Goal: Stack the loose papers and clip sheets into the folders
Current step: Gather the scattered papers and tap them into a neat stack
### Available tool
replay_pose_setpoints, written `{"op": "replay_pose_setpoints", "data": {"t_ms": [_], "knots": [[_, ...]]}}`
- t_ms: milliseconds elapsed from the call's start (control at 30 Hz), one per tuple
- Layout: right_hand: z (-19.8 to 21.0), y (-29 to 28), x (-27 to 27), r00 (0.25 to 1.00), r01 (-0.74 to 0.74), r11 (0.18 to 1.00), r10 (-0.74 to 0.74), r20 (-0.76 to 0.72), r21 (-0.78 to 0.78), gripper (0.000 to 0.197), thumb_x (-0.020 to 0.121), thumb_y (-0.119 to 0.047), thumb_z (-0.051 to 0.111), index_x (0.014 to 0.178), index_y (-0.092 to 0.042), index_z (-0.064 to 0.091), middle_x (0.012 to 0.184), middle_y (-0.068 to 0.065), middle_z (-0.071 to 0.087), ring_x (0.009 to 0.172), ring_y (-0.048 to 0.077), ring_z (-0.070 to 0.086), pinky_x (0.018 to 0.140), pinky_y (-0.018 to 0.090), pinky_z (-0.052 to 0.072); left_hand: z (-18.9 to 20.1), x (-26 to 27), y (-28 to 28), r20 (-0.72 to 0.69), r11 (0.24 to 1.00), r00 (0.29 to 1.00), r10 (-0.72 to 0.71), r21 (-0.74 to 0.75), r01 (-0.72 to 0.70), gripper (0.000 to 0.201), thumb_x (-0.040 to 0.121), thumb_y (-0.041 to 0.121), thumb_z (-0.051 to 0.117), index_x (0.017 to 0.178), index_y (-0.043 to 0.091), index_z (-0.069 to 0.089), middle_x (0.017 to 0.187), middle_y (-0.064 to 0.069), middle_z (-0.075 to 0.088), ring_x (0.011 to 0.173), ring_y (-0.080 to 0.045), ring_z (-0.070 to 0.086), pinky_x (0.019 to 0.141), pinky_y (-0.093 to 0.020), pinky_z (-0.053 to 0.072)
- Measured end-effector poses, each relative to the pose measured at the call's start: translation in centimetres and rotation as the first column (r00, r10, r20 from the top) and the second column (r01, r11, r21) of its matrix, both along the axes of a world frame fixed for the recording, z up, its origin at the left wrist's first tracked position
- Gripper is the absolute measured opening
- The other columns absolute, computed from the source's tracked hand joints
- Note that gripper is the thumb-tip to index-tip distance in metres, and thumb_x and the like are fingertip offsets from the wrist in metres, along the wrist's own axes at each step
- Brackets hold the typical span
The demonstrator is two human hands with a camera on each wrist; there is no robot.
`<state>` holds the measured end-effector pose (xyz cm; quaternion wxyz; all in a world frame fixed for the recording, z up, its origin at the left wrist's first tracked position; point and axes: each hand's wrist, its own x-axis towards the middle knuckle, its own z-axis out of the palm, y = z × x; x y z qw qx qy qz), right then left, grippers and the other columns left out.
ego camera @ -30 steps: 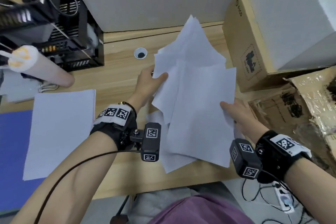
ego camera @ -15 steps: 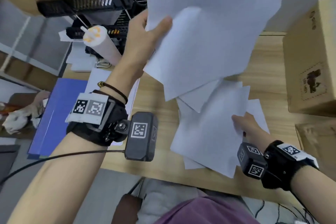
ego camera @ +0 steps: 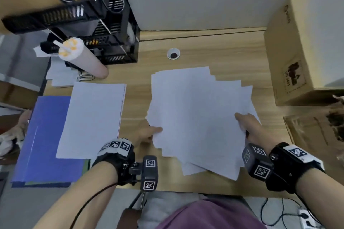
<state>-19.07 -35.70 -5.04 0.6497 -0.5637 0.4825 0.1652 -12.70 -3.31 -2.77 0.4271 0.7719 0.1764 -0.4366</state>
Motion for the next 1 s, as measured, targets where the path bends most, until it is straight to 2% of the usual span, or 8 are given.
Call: {"op": "replay_pose_setpoints", "data": {"t_ms": [100,233,400,533,600,667,767,1000], "knots": [[0.1,-0.2,0.1,0.999,0.032,0.999,-0.032,-0.007,-0.010,0.038,0.102,-0.016,0.044,0.136,0.001,0.042,0.086,0.006,0.056,0.072,0.025,0.055,0.060,0.031,0.043,0.4,0.4,0.4,0.050,1.000,0.998,0.028,0.005,-0.028,0.043,0.089,0.020,0.068,0.128,0.019,0.050,0.116,0.001,0.063,0.096,-0.016,0.060,0.073,-0.025,0.052],[-1.7,-0.4,-0.1,0.998,0.016,1.000,-0.016,-0.061,0.003,0.040,0.101,-0.022,0.047,0.131,0.003,0.047,0.092,0.012,0.064,0.078,0.029,0.062,0.063,0.033,0.049,1.2,3.2,0.5,0.303,0.995,0.949,0.087,0.011,-0.095,0.048,0.085,0.019,0.072,0.124,0.026,0.045,0.120,0.007,0.053,0.110,-0.014,0.053,0.081,-0.023,0.043],[-1.3,-0.5,-0.6,0.996,-0.032,0.999,0.032,-0.087,0.007,0.038,0.099,-0.024,0.048,0.130,-0.002,0.050,0.107,0.016,0.066,0.093,0.033,0.065,0.072,0.038,0.054,0.7,5.2,-1.4,0.324,0.996,0.946,-0.024,0.086,-0.004,0.052,0.088,0.021,0.069,0.134,0.017,0.045,0.125,0.007,0.047,0.112,-0.010,0.046,0.088,-0.025,0.037],[-0.8,-0.8,-1.0,0.995,-0.065,0.998,0.062,-0.075,-0.028,0.040,0.098,-0.024,0.050,0.132,-0.003,0.049,0.106,0.013,0.067,0.099,0.034,0.064,0.091,0.047,0.052,-0.8,5.6,-3.4,0.318,0.915,0.897,-0.306,0.358,0.185,0.063,0.085,0.029,0.070,0.141,0.019,0.042,0.147,-0.003,0.029,0.137,-0.022,0.028,0.106,-0.035,0.035],[-0.7,-1.0,-1.2,0.994,-0.087,0.996,0.085,-0.068,-0.032,0.038,0.098,-0.023,0.050,0.131,-0.004,0.051,0.103,0.011,0.067,0.094,0.032,0.065,0.086,0.043,0.053,-1.4,5.6,-4.5,0.269,0.822,0.844,-0.464,0.487,0.296,0.064,0.083,0.038,0.070,0.138,0.018,0.043,0.150,-0.010,0.019,0.141,-0.028,0.017,0.108,-0.041,0.033],[-0.3,-1.1,-1.5,0.993,-0.107,0.994,0.106,-0.059,-0.020,0.036,0.098,-0.023,0.049,0.130,-0.006,0.052,0.102,0.010,0.068,0.091,0.030,0.065,0.079,0.039,0.053,-1.8,5.4,-5.6,0.244,0.825,0.852,-0.463,0.469,0.314,0.072,0.079,0.042,0.073,0.135,0.013,0.040,0.152,-0.013,0.014,0.142,-0.032,0.013,0.109,-0.044,0.031],[0.2,-1.1,-1.9,0.991,-0.118,0.993,0.117,-0.059,-0.014,0.037,0.099,-0.023,0.049,0.132,-0.006,0.052,0.110,0.012,0.068,0.097,0.031,0.065,0.070,0.033,0.052,-2.3,4.9,-6.6,0.269,0.864,0.886,-0.377,0.446,0.232,0.079,0.075,0.042,0.077,0.135,0.011,0.036,0.145,-0.013,0.023,0.136,-0.034,0.018,0.102,-0.045,0.034],[0.3,-0.1,-3.4,0.997,-0.075,0.997,0.075,-0.029,0.014,0.037,0.100,-0.033,0.046,0.127,-0.011,0.056,0.104,0.006,0.070,0.094,0.026,0.066,0.078,0.037,0.054,-2.9,2.6,-8.5,0.287,0.764,0.785,-0.549,0.553,0.333,0.085,0.072,0.037,0.079,0.139,0.012,0.033,0.136,-0.012,0.037,0.127,-0.033,0.033,0.095,-0.041,0.042]]}}
